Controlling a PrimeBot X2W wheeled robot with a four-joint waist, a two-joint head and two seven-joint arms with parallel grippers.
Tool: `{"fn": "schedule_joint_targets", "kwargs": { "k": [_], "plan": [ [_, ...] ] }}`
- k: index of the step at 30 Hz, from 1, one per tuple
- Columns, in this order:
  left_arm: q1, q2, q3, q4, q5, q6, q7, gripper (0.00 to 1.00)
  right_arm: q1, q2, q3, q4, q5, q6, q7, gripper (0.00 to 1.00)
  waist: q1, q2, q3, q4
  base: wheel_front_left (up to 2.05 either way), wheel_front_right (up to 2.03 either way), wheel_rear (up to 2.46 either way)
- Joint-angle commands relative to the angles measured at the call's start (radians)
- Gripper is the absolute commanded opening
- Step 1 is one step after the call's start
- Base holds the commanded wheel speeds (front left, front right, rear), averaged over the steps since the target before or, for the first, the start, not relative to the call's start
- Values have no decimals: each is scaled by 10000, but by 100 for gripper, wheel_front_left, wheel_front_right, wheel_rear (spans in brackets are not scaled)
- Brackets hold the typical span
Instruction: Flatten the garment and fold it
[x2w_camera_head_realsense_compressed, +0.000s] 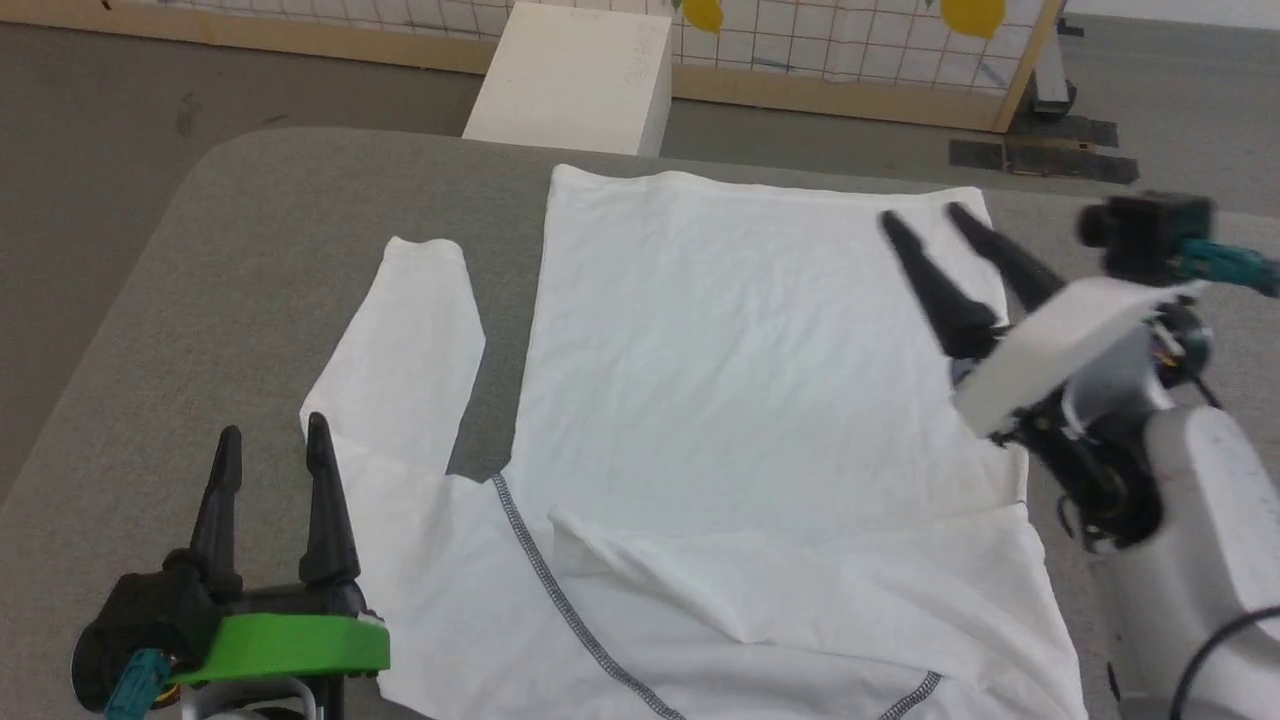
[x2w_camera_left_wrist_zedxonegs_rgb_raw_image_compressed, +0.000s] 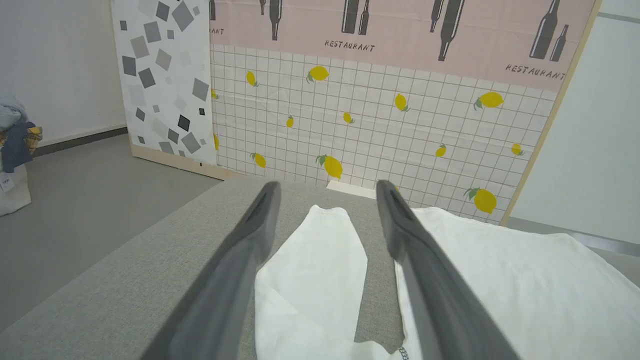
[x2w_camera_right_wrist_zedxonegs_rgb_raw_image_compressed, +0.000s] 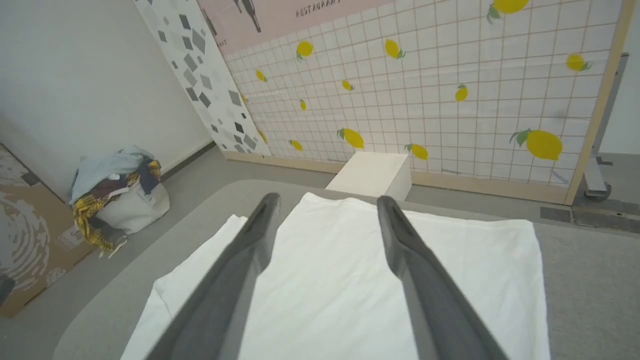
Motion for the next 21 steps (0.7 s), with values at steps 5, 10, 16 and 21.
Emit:
{"fn": "schedule_joint_targets", "kwargs": {
  "k": [5, 10, 16, 21],
  "plan": [
    [130, 70, 181, 105, 95, 47, -36, 100, 1463, 37, -2147, -1167, -1626, -15, -1800, 100, 0, 0, -206, -662, 0, 0, 0],
    [112, 117, 254, 363, 68, 94, -35, 100, 2866, 389, -3087, -1915, -3140, -15, -3410, 100, 0, 0, -335, -1026, 0, 0, 0],
    [-76, 116, 281, 765, -107, 214, 267, 100, 4218, 829, -3490, -1824, -3336, -15, -3911, 100, 0, 0, -443, -1258, 0, 0, 0],
    [-749, 290, 292, 1095, -400, 134, 948, 100, 4725, 862, -3388, -1595, -2657, -15, -4065, 100, 0, 0, -326, -1281, 0, 0, 0]
  ]
}}
